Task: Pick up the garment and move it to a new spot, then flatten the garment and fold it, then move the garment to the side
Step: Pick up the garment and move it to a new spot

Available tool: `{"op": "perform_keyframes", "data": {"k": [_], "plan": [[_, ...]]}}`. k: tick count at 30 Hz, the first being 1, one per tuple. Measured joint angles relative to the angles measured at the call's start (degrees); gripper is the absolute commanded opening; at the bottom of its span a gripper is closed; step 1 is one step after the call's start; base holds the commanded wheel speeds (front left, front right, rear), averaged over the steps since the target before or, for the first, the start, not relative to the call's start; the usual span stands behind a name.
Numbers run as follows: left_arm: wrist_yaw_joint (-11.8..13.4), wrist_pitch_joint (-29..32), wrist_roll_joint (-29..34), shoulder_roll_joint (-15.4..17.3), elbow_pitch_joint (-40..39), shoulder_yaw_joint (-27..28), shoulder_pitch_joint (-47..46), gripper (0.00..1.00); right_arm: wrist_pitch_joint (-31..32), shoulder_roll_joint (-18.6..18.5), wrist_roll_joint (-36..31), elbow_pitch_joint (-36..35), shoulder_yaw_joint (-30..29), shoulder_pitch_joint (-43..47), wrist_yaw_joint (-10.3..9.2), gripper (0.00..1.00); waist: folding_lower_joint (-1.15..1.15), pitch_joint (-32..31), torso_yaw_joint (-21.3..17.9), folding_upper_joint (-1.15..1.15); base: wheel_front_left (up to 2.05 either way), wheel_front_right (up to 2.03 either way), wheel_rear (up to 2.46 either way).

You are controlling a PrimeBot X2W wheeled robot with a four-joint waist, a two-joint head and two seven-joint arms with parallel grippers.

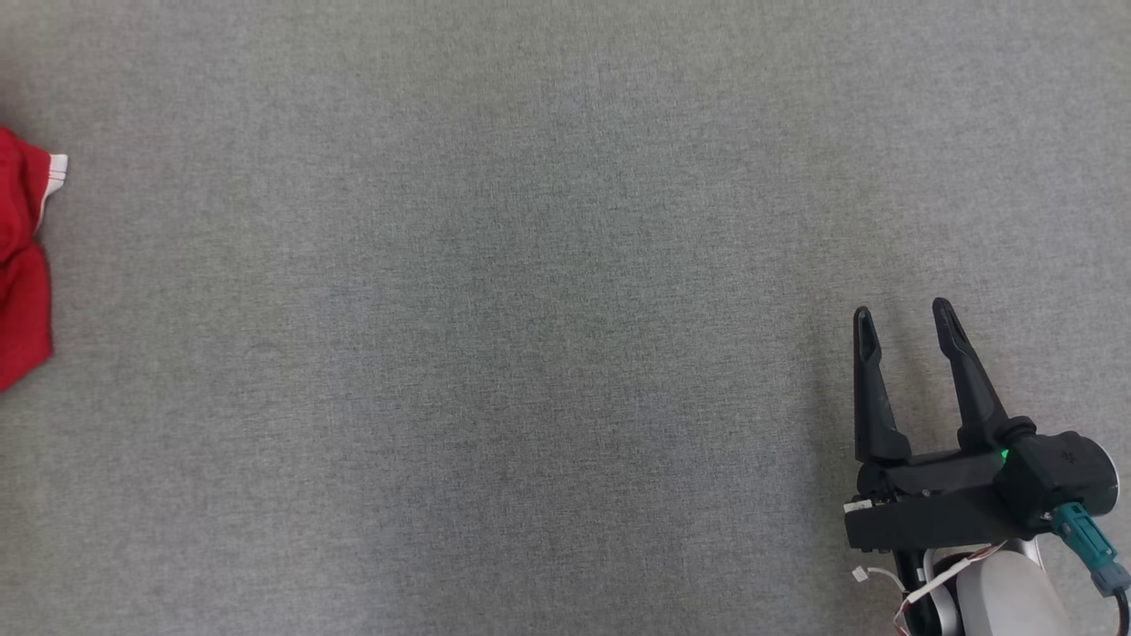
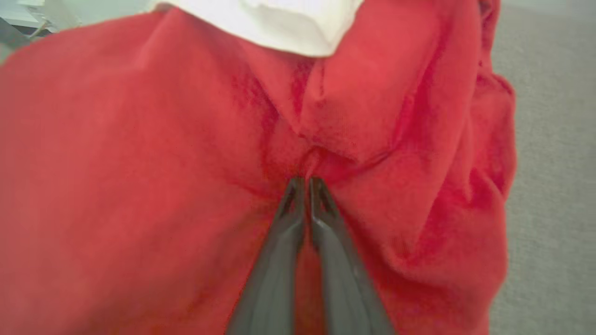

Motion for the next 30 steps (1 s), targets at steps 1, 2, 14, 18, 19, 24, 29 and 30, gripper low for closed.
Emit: {"op": "perform_keyframes", "data": {"k": [1,2,14,18,19,24,29,30], "plan": [[0.0,-1.3,0.0,0.1,0.1,-0.3,0.0,0.00,0.0,0.0,0.0,0.1,-0.1,0.0,0.00,1.00,0.00,-0.2,0.0,0.00,0.00,0.00,0.00],[0.0,-2.5,0.1,0.3,0.1,-0.7,-0.1,0.00,0.0,0.0,0.1,0.1,-0.2,0.1,0.00,1.00,0.00,-0.5,0.1,0.00,0.00,0.00,0.00],[0.0,-16.5,2.8,2.3,-3.5,-3.0,-6.0,0.00,0.0,0.0,1.9,1.8,0.7,1.5,0.00,1.00,0.00,-6.2,2.2,-0.01,0.00,0.00,0.00],[0.5,-19.0,4.6,2.3,-9.1,-4.6,-9.2,0.00,0.0,0.0,3.2,2.5,1.0,2.2,0.00,1.00,0.00,-9.4,2.7,-0.01,0.00,0.00,0.00],[0.8,-19.0,5.2,2.3,-10.5,-5.1,-9.9,0.00,0.0,0.0,3.5,2.7,1.0,2.6,0.00,1.00,0.00,-10.1,2.8,-0.01,0.00,0.00,0.00],[1.3,-17.0,6.1,1.1,-19.3,-7.3,-13.4,0.00,0.0,0.0,4.7,2.9,0.8,3.6,0.00,1.00,-0.01,-12.9,2.3,-0.01,0.00,0.00,0.00],[1.3,-13.1,6.3,-1.5,-27.6,-9.7,-16.5,0.00,0.0,0.0,5.9,3.0,1.0,4.4,0.00,1.00,-0.01,-14.5,0.4,-0.01,0.00,0.00,0.00],[1.4,-12.4,6.4,-2.0,-29.1,-10.4,-17.1,0.00,0.0,0.0,6.1,3.0,1.2,4.5,0.00,1.00,-0.01,-14.7,-0.2,-0.01,0.00,0.00,0.00]]}}
